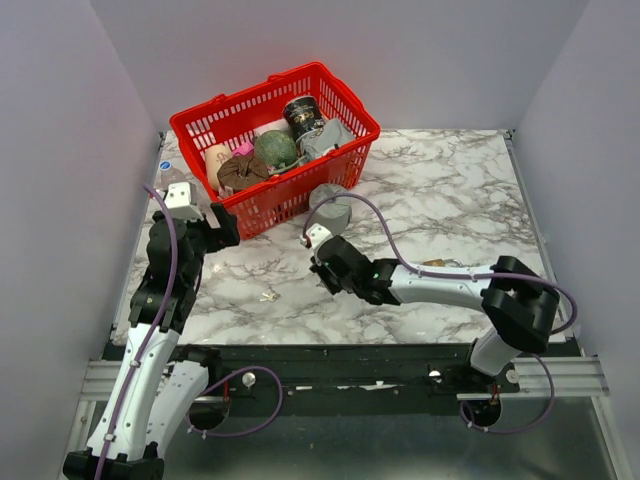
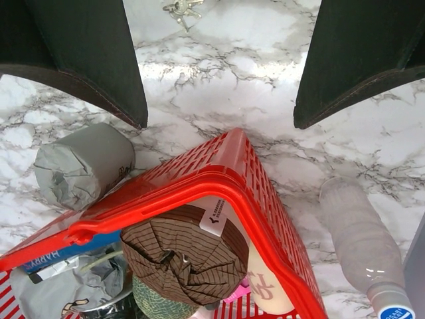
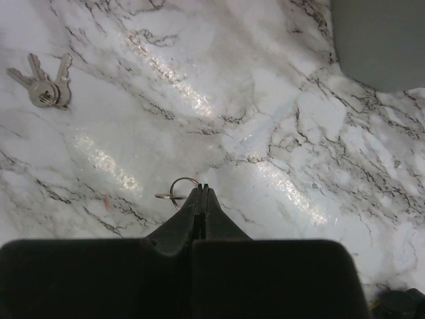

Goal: Unlock with the key

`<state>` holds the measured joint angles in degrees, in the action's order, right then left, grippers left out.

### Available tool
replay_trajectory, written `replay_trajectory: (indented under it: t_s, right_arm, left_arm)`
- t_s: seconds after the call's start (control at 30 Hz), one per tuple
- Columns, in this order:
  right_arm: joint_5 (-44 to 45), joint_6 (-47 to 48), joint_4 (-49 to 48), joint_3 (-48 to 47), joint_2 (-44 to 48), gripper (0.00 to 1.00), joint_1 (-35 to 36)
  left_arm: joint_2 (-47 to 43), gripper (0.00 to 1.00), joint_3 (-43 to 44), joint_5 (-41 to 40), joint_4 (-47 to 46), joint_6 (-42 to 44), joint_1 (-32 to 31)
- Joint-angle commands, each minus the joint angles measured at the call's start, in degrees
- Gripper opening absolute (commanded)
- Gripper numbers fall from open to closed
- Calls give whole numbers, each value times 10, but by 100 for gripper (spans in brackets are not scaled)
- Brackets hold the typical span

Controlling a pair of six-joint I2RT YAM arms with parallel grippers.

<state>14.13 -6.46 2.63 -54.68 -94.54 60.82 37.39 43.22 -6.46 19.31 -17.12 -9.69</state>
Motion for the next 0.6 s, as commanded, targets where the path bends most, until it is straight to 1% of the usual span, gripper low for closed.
replay_trajectory:
  t_s: [0.0,0.07,0.1,0.17,0.2,0.3,0.33,0.43,0.47,0.57]
  right_arm:
    - [31,-7,-11,18,38,1,4]
    - [35,-7,-11,21,59,1,4]
    - [39,-7,-11,23,66,1,4]
    - [40,-7,-11,27,89,1,4]
    - [40,-7,-11,29,96,1,4]
    - [42,-6,-11,33,131,1,4]
    - [44,-5,-11,34,140,1,4]
    - [44,4,-7,33,179,1,3]
    - [42,8,-4,29,188,1,4]
    - [37,16,-1,25,236,1,4]
  left_arm:
    - [-11,99,-8,79,-26,12,4]
    - [-15,99,-13,121,-40,17,4]
    - [-17,99,-14,160,-45,17,1]
    - [-18,99,-17,197,-60,21,-3]
    - [-18,99,-20,256,-66,25,-7]
    - [-14,99,-32,381,-104,40,-29]
    - [-10,99,-37,445,-117,37,-31]
    - [7,99,-44,492,-153,23,-56]
    - [12,99,-45,500,-165,20,-75]
    - [44,99,-41,529,-188,6,-106]
